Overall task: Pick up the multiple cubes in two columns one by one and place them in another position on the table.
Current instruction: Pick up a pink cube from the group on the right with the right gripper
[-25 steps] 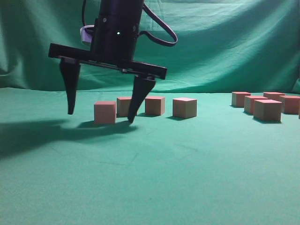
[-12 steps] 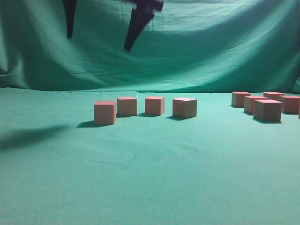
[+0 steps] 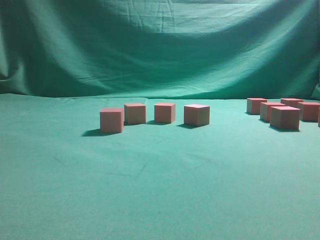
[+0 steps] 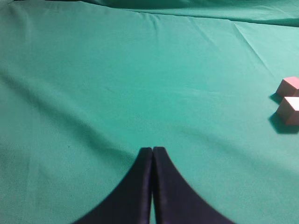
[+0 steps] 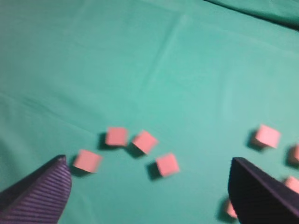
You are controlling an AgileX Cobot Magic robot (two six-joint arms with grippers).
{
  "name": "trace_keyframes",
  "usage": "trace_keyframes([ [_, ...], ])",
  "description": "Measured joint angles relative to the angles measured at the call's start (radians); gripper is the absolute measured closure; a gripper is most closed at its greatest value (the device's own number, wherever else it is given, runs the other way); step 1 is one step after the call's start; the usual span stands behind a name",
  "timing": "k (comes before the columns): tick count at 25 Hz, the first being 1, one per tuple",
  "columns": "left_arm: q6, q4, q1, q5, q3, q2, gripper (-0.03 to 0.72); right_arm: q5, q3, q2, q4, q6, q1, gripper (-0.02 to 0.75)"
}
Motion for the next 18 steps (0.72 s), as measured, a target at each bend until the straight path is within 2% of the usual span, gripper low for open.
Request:
trace_keyframes([
  [4,0.0,0.0,0.0,0.0,0.0,0.0,0.688,0.004,0.203,-0.118,-0.009,0.011,-0.1,0.102],
  [6,0.0,0.0,0.0,0.0,0.0,0.0,0.688,0.004,0.298,-0.154,-0.009,0.011,-0.158,0.168],
  [12,0.0,0.0,0.0,0.0,0.0,0.0,0.688,-0.016,0.592,-0.176,0.016,0.011,-0.316,0.162],
  [14,0.0,0.0,0.0,0.0,0.0,0.0,0.688,-0.095,0.68,-0.176,0.032,0.006,-0.351,0.162],
  [18,0.0,0.0,0.0,0.0,0.0,0.0,0.688,-0.313,0.811,-0.166,0.058,-0.032,-0.362,0.162],
])
